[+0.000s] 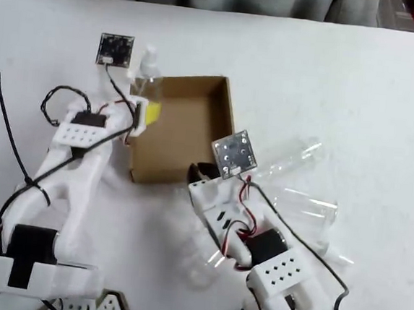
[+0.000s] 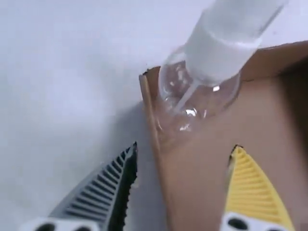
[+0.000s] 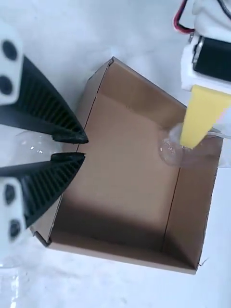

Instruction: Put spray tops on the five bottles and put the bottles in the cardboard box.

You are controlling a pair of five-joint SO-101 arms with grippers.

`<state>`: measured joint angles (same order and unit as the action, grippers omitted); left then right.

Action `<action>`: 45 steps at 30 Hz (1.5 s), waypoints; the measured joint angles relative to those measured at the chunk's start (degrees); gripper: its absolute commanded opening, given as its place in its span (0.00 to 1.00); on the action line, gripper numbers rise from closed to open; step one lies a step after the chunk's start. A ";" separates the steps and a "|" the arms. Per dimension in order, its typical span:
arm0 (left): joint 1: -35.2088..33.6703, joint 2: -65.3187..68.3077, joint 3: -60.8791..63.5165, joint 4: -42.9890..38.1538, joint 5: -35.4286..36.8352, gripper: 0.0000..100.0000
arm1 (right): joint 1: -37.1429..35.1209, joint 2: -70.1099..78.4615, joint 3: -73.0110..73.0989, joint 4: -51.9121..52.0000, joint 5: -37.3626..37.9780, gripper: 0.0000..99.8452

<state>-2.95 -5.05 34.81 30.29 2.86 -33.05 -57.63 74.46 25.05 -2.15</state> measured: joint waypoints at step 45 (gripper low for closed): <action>-32.97 -29.54 28.04 22.24 0.00 0.28 | 17.93 0.00 -20.92 33.76 13.19 0.01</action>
<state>-35.91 -34.59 62.86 52.53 2.86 -15.12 -57.63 53.54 58.81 11.03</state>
